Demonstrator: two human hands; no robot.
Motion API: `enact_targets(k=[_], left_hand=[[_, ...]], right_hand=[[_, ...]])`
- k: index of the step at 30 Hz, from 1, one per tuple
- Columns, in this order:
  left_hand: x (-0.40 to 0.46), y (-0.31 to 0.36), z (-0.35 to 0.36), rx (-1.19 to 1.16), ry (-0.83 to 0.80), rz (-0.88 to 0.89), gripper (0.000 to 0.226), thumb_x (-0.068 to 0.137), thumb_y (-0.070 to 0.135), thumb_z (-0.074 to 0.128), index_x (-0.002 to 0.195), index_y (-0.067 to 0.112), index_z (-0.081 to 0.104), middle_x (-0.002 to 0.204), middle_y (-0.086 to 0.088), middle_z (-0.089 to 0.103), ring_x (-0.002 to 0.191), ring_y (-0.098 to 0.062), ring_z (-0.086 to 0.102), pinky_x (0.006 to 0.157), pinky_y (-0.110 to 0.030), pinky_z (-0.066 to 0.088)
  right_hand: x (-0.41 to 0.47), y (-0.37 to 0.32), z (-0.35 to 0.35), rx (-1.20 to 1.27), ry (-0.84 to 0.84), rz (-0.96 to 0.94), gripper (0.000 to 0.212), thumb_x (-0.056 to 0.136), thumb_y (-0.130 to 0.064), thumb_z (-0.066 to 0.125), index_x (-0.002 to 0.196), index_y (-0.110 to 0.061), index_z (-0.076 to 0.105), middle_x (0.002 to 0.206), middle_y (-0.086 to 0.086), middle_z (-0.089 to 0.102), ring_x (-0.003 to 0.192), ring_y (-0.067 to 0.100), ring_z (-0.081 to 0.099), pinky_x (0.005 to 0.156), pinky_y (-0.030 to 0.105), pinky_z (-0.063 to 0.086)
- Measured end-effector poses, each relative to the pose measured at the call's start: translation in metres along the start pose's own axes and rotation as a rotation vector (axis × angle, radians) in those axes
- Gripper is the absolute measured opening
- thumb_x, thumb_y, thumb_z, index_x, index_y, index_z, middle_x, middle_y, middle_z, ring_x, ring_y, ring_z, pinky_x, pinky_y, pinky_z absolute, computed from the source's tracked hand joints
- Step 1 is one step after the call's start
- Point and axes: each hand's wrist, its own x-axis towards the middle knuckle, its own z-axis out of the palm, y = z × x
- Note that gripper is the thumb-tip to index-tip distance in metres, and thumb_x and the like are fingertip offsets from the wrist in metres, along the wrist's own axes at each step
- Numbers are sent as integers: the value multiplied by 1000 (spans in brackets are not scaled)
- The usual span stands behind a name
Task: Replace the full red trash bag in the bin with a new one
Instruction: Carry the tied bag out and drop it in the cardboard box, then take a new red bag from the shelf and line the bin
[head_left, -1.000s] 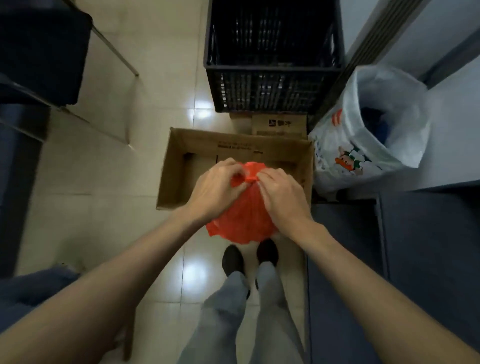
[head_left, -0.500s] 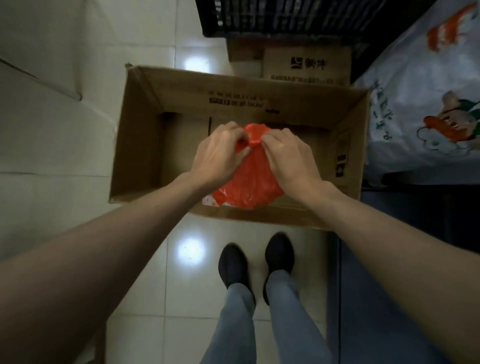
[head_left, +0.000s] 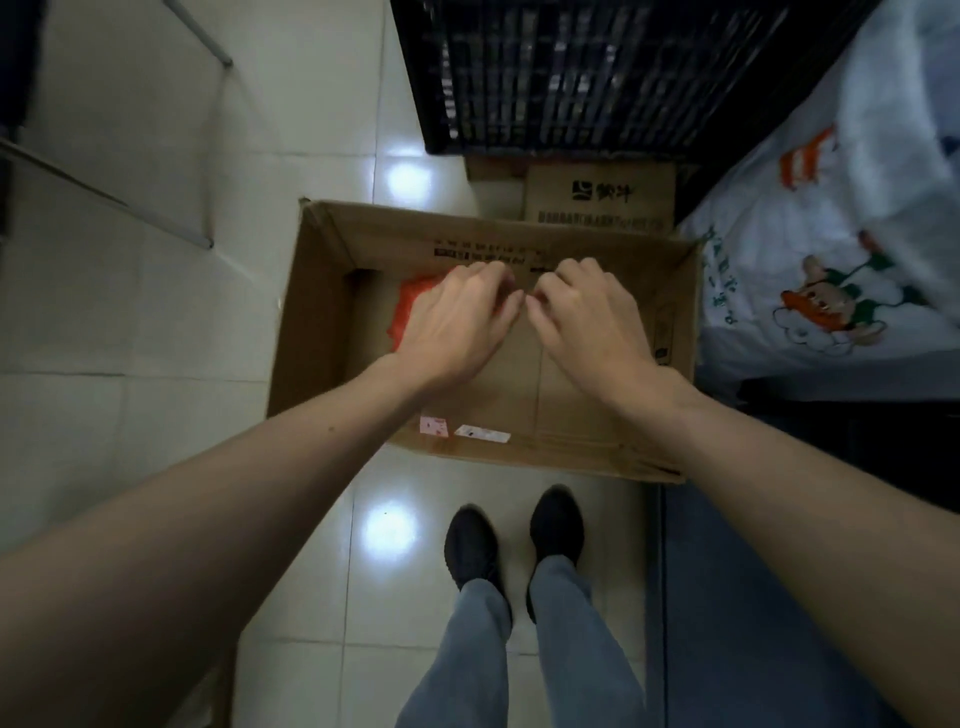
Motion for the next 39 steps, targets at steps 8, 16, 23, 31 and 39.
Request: enact_targets(k=[8,16,23,31,39], left_hand=[[4,114,-221,72,234,65,27,98,41,46,100,19,61,97,3,66,94,-18,58,71,-33,44],[-21,245,-421,220,547,198,28,96,44,48,91,19,61,85,0,67,80,-22,62,63,-36,47],[-23,377,-560,264,742,374,41,93,51,40,72,20,56,74,2,60,71,-21,60,59,-37,48],[-45,501,-592,285,843,558,40,95,54,42,82,21,63,83,5,69,76,-17,65,60,-32,47],[-68,546,-574,214,736,773,41,98,54,37,96,22,62,89,7,68,71,-12,57,58,-28,34]], right_hand=[[36,-52,-231,13,275,6,25,93,-29,49,82,-10,61,86,7,61,86,27,56,74,41,48],[34,-98,-481,-89,413,14,34,97,-43,43,88,-15,60,92,3,61,89,24,57,76,39,45],[-11,-102,-679,-199,680,39,38,94,-46,43,87,-15,64,91,6,65,90,28,60,77,40,47],[-97,-68,-773,-328,784,177,44,99,-45,33,96,-12,62,96,7,64,89,24,58,76,36,46],[-165,-60,-770,-381,757,424,45,100,-43,34,91,-11,64,93,8,64,88,24,58,76,36,47]])
